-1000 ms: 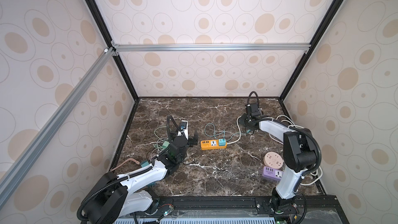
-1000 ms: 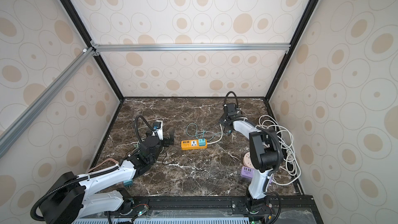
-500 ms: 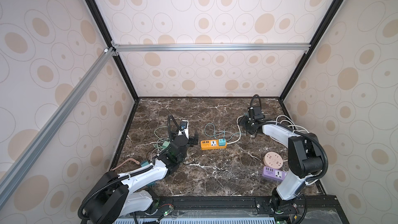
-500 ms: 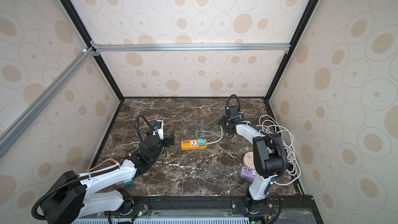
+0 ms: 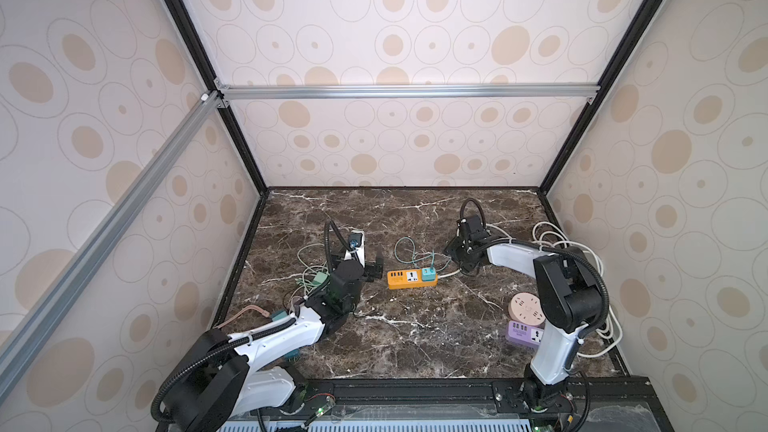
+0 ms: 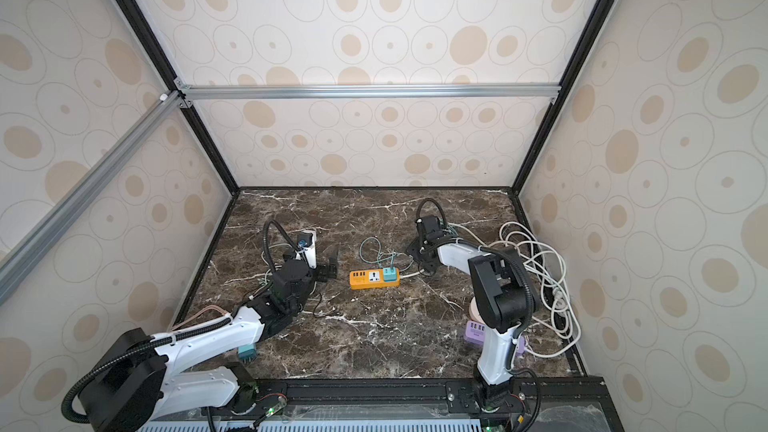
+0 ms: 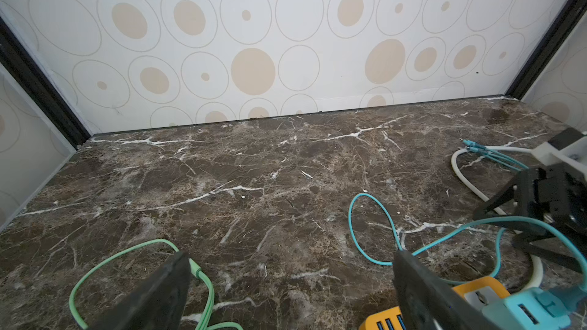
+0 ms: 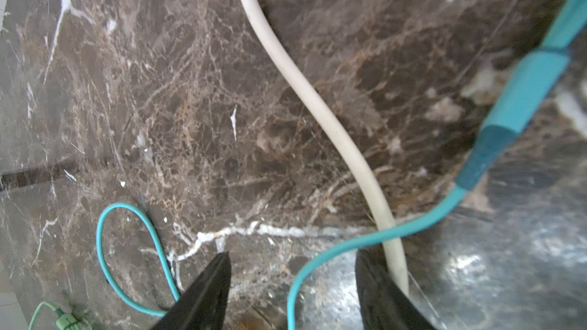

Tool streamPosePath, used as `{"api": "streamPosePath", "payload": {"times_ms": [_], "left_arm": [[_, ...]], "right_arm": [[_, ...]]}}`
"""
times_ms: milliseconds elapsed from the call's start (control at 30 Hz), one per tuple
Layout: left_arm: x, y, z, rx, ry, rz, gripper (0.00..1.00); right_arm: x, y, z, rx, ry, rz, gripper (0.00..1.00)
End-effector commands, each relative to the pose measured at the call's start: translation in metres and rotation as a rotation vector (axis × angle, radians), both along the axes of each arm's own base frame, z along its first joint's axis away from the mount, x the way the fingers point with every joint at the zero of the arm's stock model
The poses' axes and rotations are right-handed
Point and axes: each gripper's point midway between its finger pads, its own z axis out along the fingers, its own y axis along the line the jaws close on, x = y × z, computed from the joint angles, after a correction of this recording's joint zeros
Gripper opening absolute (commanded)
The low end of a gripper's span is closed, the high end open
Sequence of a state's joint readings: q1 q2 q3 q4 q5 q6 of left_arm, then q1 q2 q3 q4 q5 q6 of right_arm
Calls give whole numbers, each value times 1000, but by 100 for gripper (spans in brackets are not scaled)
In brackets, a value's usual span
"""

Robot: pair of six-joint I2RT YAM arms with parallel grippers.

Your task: Insert the plug

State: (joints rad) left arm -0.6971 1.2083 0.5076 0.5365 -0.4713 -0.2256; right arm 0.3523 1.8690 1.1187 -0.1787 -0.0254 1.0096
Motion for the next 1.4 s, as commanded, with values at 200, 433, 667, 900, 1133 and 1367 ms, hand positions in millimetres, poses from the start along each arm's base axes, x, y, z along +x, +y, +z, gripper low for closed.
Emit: {"api": "streamPosePath", "payload": {"times_ms": [200,433,667,900,1133,1367], "left_arm": [[1,6,8,-29,-15,30,98],[-1,12,10,-20,-15,44,98],[-1,13,10,-28,-19,50,98],[2,8,12,-25,-11,41,98],[2,8,11,-34,-14,44,99],[2,9,12,-31,-12,44,98]], "right_arm": [[23,-7,-27,-87,-10,-54,25],[63,-25,56,-159,-288,-74,0],[86,-98,145,-336,-507,-153,0],[111,-207,187,-423,-558,-312,0],[137,-259,178,-408,-521,-303,0],[150,-271,129,-387,-366,-241,2]]}}
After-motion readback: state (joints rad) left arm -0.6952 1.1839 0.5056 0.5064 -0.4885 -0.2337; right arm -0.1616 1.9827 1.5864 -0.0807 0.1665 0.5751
